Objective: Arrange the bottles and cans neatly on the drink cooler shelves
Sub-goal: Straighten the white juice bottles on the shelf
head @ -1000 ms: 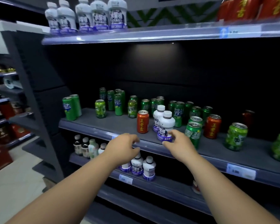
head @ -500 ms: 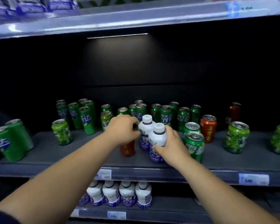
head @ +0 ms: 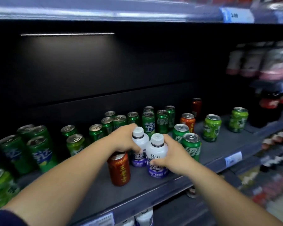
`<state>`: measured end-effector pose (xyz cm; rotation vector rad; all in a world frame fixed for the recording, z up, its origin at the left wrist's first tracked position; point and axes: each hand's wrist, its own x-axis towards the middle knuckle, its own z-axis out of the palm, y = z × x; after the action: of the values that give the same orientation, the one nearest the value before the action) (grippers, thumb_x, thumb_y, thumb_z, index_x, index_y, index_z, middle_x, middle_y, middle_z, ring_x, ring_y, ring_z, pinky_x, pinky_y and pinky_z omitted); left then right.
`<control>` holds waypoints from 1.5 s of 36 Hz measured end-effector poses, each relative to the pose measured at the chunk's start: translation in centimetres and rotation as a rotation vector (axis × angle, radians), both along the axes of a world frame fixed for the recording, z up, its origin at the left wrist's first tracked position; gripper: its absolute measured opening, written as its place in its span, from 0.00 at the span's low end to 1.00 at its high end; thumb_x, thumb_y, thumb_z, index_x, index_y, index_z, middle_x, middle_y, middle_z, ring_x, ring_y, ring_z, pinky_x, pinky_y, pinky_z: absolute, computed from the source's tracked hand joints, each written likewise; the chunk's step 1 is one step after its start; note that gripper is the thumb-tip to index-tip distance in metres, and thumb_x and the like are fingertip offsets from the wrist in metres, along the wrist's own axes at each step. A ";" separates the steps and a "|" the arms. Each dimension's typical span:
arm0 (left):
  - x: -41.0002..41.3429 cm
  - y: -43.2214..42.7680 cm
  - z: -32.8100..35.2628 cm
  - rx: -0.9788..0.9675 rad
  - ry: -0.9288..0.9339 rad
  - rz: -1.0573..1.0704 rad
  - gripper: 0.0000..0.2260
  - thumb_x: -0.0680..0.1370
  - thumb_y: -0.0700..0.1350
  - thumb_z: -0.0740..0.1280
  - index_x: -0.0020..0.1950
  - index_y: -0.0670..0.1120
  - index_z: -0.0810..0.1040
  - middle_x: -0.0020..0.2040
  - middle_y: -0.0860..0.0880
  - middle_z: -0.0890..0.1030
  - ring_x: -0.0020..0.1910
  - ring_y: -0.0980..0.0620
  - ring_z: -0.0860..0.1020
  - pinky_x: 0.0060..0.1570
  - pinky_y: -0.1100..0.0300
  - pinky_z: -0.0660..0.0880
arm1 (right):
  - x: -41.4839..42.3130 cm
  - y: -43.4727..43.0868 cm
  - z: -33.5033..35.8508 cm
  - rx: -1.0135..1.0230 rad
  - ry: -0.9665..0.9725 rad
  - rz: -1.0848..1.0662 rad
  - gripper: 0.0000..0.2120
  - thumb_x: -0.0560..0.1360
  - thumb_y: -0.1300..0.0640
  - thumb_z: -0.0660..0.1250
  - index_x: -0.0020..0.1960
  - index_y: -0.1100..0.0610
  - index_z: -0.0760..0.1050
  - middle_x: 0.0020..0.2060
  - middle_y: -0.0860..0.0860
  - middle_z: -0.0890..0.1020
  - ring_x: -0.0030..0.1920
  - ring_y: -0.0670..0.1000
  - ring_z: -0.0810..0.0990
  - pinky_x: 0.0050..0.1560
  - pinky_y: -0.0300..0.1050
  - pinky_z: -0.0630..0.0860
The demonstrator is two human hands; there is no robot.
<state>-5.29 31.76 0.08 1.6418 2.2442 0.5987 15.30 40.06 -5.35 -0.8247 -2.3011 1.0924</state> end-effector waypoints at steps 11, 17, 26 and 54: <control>0.6 -3.3 6.4 0.255 -0.090 0.016 0.30 0.54 0.49 0.83 0.53 0.54 0.78 0.49 0.57 0.82 0.50 0.57 0.81 0.54 0.52 0.79 | 2.3 1.0 8.5 -0.024 0.172 0.065 0.37 0.55 0.53 0.84 0.59 0.44 0.71 0.53 0.46 0.84 0.54 0.47 0.84 0.57 0.52 0.81; 4.0 -7.8 12.9 0.424 -0.104 0.070 0.30 0.59 0.45 0.82 0.57 0.57 0.75 0.52 0.56 0.82 0.50 0.58 0.81 0.49 0.59 0.80 | 3.8 0.2 15.8 0.034 0.282 0.244 0.33 0.61 0.62 0.84 0.60 0.48 0.74 0.51 0.52 0.85 0.52 0.53 0.85 0.56 0.58 0.82; 10.6 -13.8 19.7 0.679 -0.142 0.179 0.29 0.57 0.45 0.78 0.57 0.52 0.76 0.51 0.52 0.84 0.50 0.54 0.84 0.52 0.53 0.81 | 6.1 -2.7 23.9 0.113 0.418 0.444 0.28 0.66 0.63 0.81 0.62 0.49 0.77 0.53 0.49 0.86 0.52 0.50 0.86 0.56 0.56 0.82; 9.1 -10.9 37.4 1.054 0.050 0.401 0.20 0.70 0.41 0.73 0.61 0.50 0.75 0.48 0.50 0.83 0.44 0.51 0.83 0.43 0.53 0.82 | -1.8 -2.0 42.6 0.209 0.769 0.376 0.39 0.69 0.61 0.80 0.75 0.52 0.67 0.60 0.50 0.81 0.54 0.49 0.83 0.57 0.51 0.81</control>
<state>3.81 20.84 37.53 1.5159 2.4481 2.1297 13.47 38.05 37.21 0.1268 -1.8706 1.0447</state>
